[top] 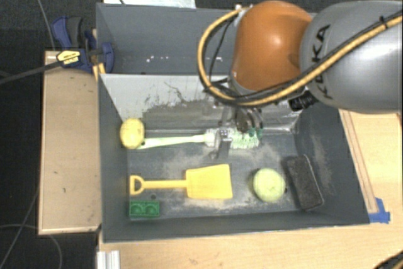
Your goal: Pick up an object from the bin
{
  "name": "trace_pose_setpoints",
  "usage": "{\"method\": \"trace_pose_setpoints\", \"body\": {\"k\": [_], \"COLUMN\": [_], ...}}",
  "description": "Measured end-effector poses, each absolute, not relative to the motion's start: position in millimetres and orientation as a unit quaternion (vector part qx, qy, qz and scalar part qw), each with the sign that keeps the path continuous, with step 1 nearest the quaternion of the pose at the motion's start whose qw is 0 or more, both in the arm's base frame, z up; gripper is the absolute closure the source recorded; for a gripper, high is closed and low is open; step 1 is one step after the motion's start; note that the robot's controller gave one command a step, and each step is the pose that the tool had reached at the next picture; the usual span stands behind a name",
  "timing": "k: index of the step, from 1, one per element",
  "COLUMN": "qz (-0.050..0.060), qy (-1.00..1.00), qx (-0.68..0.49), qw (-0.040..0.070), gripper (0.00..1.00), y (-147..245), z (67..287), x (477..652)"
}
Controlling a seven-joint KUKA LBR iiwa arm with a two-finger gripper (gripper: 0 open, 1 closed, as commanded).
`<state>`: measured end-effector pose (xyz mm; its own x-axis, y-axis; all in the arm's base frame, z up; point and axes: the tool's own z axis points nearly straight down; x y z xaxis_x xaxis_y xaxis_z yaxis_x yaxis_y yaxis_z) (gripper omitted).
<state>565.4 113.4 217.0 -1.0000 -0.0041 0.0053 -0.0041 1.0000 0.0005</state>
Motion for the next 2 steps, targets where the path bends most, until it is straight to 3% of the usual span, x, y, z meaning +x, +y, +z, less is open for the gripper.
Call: {"method": "trace_pose_setpoints", "body": {"k": [1, 2], "qz": [-0.001, -0.001], "qy": [-1.0, -0.997], "qx": [-0.001, 0.082], "qw": [-0.002, -0.003], "gripper": [0.0, 0.0], "y": [113, 128], "z": [222, 84], "x": [567.0, 504.1]}}
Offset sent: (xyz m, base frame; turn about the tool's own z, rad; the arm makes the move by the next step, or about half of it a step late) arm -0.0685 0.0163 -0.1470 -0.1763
